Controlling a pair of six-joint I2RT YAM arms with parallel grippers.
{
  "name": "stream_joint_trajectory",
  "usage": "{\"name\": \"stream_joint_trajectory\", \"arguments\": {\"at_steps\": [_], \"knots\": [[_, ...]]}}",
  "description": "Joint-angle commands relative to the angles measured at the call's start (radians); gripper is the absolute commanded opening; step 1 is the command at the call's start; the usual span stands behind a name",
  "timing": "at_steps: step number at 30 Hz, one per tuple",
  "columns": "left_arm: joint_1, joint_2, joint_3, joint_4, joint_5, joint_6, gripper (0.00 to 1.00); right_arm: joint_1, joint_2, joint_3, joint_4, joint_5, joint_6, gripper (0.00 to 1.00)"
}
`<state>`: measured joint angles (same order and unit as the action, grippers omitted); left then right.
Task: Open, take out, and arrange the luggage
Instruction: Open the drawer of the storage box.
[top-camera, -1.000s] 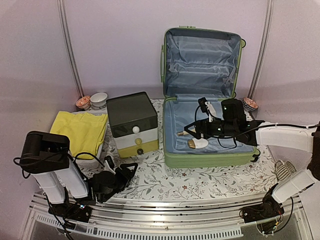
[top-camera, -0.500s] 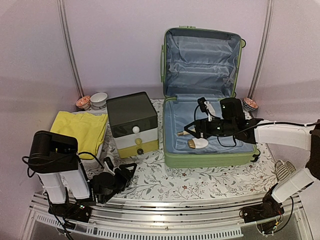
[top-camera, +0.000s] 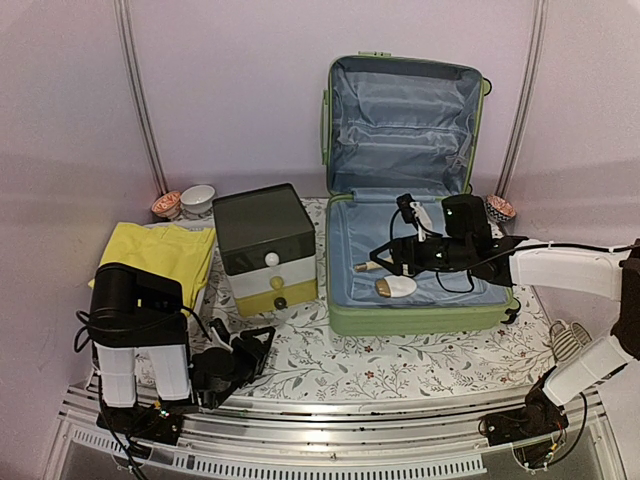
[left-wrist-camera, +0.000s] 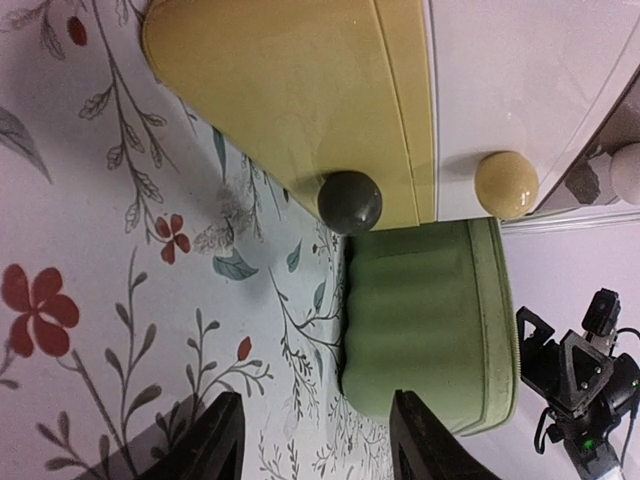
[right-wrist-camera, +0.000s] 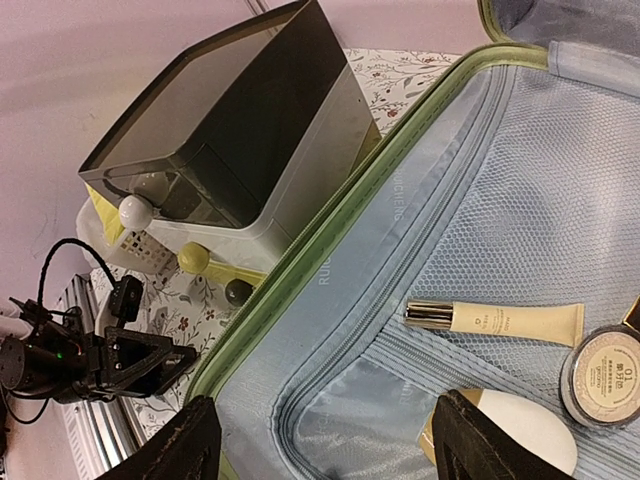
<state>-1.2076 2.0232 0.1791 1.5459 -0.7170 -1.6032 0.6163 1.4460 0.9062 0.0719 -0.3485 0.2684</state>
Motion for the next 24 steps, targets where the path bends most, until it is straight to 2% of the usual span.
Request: {"name": "stream_joint_trajectory", "arguments": {"at_steps": [1,24], "knots": [[0.02,0.05,-0.006,0.083,-0.014,-0.008,0.52,-0.009,-0.004,-0.001,-0.001,-0.018,-0.018,0.74],[0.052,0.061,0.027,0.105,-0.039,0.029,0.52,-0.032,-0.028,-0.007,-0.014,-0.04,-0.031,0.74]]}}
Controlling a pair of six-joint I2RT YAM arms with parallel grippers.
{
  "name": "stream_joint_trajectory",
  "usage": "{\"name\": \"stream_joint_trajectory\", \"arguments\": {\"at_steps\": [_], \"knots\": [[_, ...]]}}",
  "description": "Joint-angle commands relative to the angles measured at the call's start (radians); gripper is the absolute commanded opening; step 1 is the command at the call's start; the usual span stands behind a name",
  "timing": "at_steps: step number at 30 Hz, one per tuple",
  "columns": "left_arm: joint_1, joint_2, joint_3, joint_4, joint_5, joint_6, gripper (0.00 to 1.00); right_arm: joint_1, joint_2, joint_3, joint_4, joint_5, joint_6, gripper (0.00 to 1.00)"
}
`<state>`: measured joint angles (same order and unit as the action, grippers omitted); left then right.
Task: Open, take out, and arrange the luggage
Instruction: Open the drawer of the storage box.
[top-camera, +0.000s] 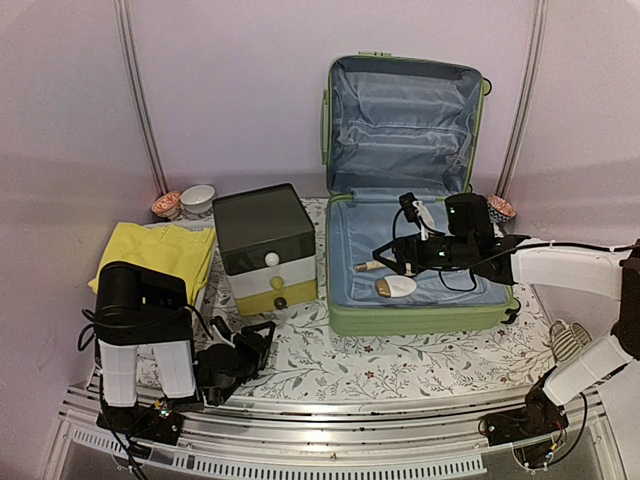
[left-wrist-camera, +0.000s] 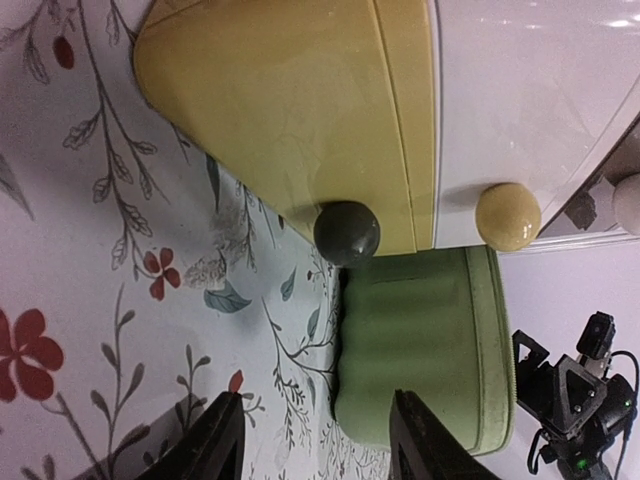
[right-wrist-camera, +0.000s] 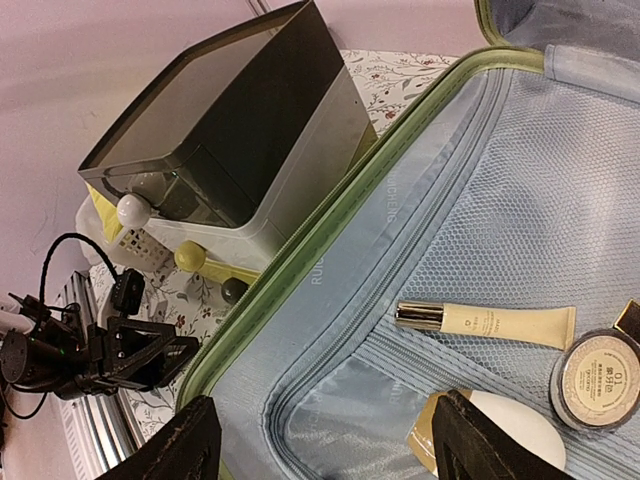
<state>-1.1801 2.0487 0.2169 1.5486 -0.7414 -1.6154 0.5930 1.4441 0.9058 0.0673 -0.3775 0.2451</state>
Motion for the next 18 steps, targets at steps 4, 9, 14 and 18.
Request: {"name": "stream_joint_trajectory", "arguments": {"at_steps": [4,9,14,18], "knots": [[0.026,0.044,-0.001,0.106,-0.01,0.043,0.52,-0.008,-0.025,-0.003,-0.008,-0.02,0.001,0.74],[0.029,0.052,0.002,0.114,-0.012,0.043,0.52,-0.01,-0.024,0.009,-0.02,-0.016,0.001,0.74],[0.031,0.053,-0.007,0.131,-0.016,0.049,0.51,-0.018,-0.033,0.021,-0.041,-0.007,-0.003,0.74],[0.033,0.059,-0.003,0.128,-0.015,0.046,0.51,-0.024,-0.048,0.009,-0.042,0.003,-0.004,0.74]]}}
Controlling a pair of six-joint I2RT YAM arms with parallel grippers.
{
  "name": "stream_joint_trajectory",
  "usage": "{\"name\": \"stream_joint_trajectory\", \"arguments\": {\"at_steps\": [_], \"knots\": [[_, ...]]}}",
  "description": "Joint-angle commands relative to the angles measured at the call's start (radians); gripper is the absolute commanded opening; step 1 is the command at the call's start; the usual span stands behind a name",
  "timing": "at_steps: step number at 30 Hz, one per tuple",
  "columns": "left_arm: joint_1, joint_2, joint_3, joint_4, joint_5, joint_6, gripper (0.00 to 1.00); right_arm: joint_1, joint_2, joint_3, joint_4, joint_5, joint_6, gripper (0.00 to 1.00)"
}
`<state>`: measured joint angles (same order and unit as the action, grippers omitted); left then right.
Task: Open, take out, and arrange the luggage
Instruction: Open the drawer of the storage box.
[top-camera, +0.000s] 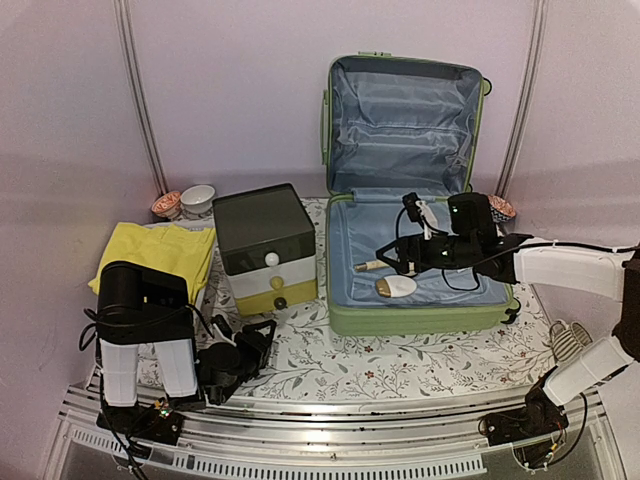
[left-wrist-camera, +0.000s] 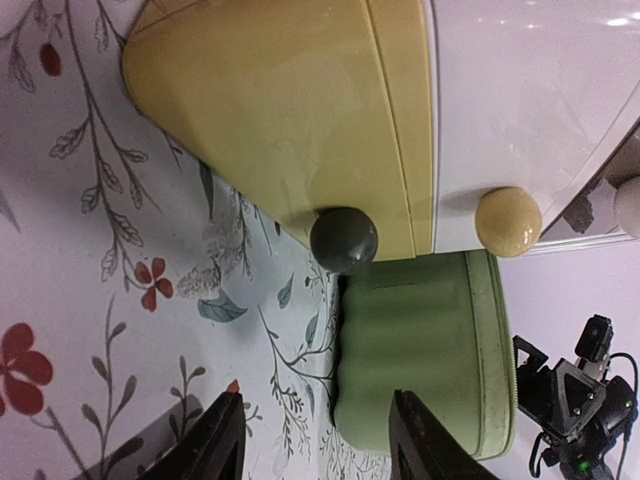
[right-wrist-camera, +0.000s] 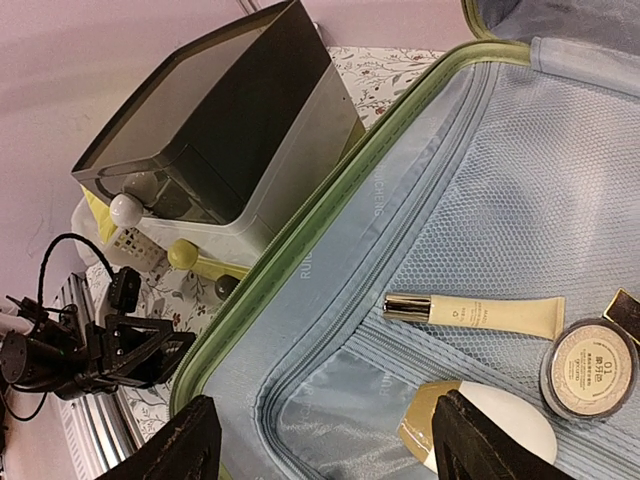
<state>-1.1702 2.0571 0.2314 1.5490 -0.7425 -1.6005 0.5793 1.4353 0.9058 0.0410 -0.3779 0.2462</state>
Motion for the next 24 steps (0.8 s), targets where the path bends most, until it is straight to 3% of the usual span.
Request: {"name": "stream_joint_trajectory", "arguments": {"at_steps": [1,24], "knots": [[0.023,0.053,-0.012,0.129,-0.014,0.031,0.51,-0.011,-0.039,0.008,-0.017,0.002,-0.005,0.74],[0.083,0.115,0.039,0.187,0.002,0.05,0.52,-0.022,-0.048,-0.008,-0.021,-0.009,-0.017,0.74]]}}
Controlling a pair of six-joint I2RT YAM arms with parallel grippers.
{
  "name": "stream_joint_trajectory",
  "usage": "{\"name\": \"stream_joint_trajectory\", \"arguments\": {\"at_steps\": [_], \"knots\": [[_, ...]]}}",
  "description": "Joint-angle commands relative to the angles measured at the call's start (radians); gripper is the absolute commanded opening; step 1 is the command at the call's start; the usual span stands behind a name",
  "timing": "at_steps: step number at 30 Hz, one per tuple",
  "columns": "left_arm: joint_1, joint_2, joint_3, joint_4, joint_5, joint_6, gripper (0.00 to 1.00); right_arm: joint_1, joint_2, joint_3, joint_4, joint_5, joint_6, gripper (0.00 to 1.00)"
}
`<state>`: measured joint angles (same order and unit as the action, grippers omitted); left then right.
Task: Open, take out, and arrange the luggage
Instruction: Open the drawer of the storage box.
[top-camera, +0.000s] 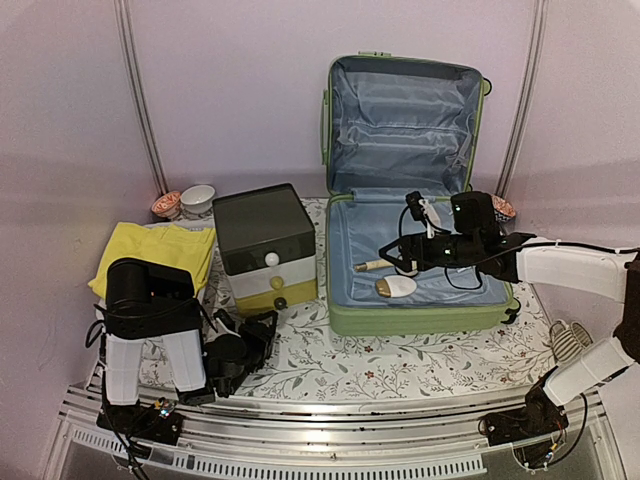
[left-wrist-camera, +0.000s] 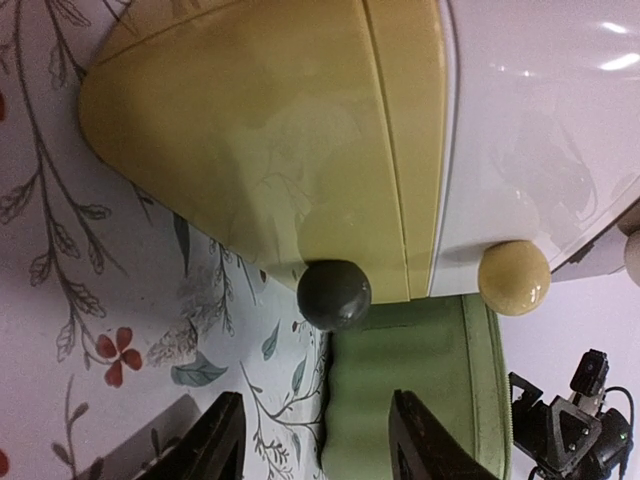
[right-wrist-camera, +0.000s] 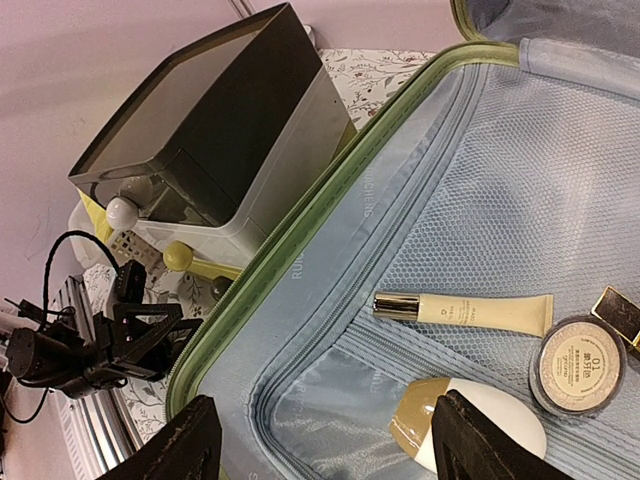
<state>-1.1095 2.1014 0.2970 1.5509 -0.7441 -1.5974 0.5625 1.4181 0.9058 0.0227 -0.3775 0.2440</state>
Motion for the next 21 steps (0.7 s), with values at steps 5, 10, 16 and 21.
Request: {"name": "stream_joint_trajectory", "arguments": {"at_steps": [5,10,16,21], "knots": [[0.025,0.073,-0.025,0.189,0.004,0.048,0.52,-0.008,-0.033,-0.01,-0.004,-0.009,-0.018,0.74],[0.028,0.078,-0.025,0.206,-0.002,0.048,0.52,-0.009,-0.032,-0.009,-0.001,-0.015,-0.017,0.73],[0.028,0.084,-0.024,0.232,-0.005,0.063,0.51,-0.009,-0.034,-0.01,-0.002,-0.015,-0.017,0.73],[0.031,0.088,-0.023,0.243,-0.003,0.071,0.51,-0.01,-0.038,-0.012,-0.004,-0.015,-0.017,0.73]]}}
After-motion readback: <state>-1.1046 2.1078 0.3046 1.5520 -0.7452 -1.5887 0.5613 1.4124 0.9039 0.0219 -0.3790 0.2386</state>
